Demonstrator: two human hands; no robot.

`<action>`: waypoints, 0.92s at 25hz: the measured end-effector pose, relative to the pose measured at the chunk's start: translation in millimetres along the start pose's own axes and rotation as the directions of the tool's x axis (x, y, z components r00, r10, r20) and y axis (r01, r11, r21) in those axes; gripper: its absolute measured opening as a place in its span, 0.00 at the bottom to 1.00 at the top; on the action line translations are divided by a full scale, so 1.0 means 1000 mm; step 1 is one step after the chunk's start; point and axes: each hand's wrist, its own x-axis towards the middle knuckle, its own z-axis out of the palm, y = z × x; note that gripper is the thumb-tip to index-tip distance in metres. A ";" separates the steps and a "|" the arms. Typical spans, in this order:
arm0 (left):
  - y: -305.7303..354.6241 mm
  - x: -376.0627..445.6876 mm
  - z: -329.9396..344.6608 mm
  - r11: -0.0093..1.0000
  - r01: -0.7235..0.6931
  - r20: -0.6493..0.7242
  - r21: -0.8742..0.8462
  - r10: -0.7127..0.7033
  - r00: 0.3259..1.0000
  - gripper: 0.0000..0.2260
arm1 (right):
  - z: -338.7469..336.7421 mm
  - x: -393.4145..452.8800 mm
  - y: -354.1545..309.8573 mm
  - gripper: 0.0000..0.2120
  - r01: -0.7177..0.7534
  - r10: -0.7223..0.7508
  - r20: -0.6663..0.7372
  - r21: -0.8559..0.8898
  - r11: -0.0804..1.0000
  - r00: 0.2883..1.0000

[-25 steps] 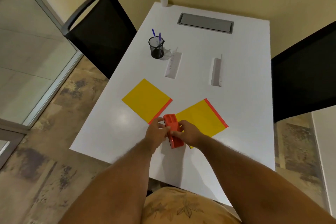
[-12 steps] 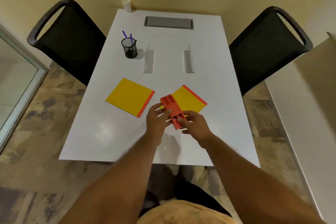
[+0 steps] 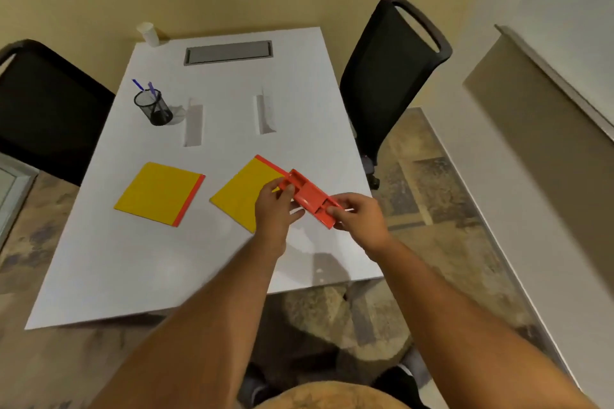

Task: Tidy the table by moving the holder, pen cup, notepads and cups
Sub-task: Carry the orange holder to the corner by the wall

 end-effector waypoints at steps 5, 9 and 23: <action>-0.041 -0.025 0.149 0.995 -0.046 -0.080 -0.084 0.039 0.996 0.15 | -0.143 0.024 0.024 0.08 0.034 -0.026 -0.115 0.074 0.997 0.993; -0.059 -0.052 0.258 0.991 -0.039 -0.069 -0.129 0.030 0.997 0.13 | -0.260 0.042 0.016 0.07 0.051 -0.030 -0.173 0.118 0.992 0.985; -0.007 0.053 0.455 0.966 -0.184 -0.141 -0.181 0.160 0.977 0.11 | -0.410 0.207 -0.063 0.29 0.255 -0.267 -0.040 -0.195 0.947 0.963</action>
